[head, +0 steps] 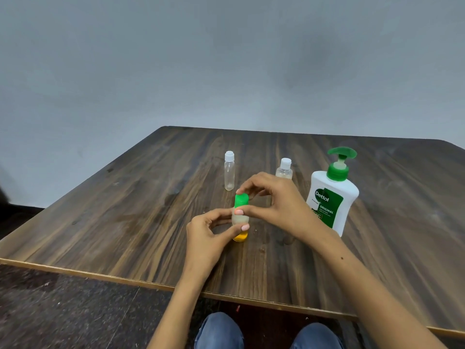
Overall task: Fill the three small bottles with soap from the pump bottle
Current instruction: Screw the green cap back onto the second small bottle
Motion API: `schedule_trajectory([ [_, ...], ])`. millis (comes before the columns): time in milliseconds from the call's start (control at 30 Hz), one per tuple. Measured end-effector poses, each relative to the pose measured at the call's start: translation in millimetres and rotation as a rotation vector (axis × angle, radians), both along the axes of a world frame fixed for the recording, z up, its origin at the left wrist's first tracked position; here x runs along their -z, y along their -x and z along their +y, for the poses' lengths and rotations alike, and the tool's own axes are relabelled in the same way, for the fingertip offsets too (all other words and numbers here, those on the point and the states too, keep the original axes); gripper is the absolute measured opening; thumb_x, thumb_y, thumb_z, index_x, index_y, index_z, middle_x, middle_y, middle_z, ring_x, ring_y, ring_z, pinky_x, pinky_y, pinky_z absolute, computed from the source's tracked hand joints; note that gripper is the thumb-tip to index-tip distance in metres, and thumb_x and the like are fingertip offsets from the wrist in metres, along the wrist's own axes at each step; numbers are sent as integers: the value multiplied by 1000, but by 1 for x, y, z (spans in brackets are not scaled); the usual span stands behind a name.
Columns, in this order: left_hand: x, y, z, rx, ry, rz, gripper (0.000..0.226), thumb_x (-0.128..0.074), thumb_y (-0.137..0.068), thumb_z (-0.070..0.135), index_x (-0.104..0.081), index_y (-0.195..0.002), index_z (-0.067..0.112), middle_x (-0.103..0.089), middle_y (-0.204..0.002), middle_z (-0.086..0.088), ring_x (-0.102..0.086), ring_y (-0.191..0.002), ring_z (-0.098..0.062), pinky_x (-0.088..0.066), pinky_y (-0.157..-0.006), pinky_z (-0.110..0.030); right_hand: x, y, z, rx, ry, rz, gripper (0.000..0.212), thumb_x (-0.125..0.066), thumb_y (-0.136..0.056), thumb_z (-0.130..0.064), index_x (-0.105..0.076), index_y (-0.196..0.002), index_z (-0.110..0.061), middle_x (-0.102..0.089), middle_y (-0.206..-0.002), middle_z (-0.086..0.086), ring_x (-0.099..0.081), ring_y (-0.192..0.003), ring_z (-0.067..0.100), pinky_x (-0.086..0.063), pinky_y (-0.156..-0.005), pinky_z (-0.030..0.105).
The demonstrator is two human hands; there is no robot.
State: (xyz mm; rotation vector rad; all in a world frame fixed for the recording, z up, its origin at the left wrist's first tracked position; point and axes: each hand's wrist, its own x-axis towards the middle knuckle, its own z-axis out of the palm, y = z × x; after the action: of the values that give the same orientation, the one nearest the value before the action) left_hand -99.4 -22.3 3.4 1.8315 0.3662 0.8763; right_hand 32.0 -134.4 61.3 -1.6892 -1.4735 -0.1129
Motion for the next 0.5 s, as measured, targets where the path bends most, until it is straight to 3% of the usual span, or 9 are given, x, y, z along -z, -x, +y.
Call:
schedule_trajectory([
  [67,1,-1,1,0,17,0,34,-83,-68,24,-74,-101,23,-75,-91,13,-68,-91,4,-49,-79,-8,2,0,1,-21,1,-16,29,-79,-79,-23,-71,-105,-16,-67,-111,-5,-61,-104,2,-47,-89,14],
  [133,2,-1,2,6,30,0,38,-83,-67,28,-75,-102,19,-76,-93,10,-69,-91,2,-50,-80,-9,5,0,-1,-70,18,4,32,-73,-83,-13,-70,-115,-15,-64,-125,-5,-56,-119,2,-45,-101,22],
  [233,2,-1,3,13,36,-4,41,-82,-65,32,-75,-103,18,-76,-93,11,-69,-91,2,-50,-79,-9,10,0,0,-56,-23,9,30,-72,-84,-9,-71,-113,-16,-68,-115,-4,-63,-108,5,-52,-94,32],
  [333,3,-1,4,23,36,-10,38,-81,-66,29,-74,-102,19,-76,-93,12,-69,-92,2,-50,-78,-9,10,4,2,38,-13,-26,34,-74,-81,-37,-70,-110,-22,-63,-104,-9,-63,-91,5,-54,-80,34],
  [400,3,-2,4,36,31,-14,36,-81,-68,27,-74,-102,18,-76,-95,11,-70,-93,-1,-51,-80,-11,10,5,1,57,65,-75,45,-63,-81,-51,-65,-118,-25,-61,-115,-11,-59,-104,2,-52,-87,32],
  [500,3,-2,4,33,35,-13,41,-81,-65,32,-75,-103,18,-76,-94,11,-70,-92,-1,-51,-80,-11,10,4,-3,1,51,-70,44,-65,-87,-29,-60,-130,-22,-58,-133,-10,-50,-125,0,-46,-102,33],
])
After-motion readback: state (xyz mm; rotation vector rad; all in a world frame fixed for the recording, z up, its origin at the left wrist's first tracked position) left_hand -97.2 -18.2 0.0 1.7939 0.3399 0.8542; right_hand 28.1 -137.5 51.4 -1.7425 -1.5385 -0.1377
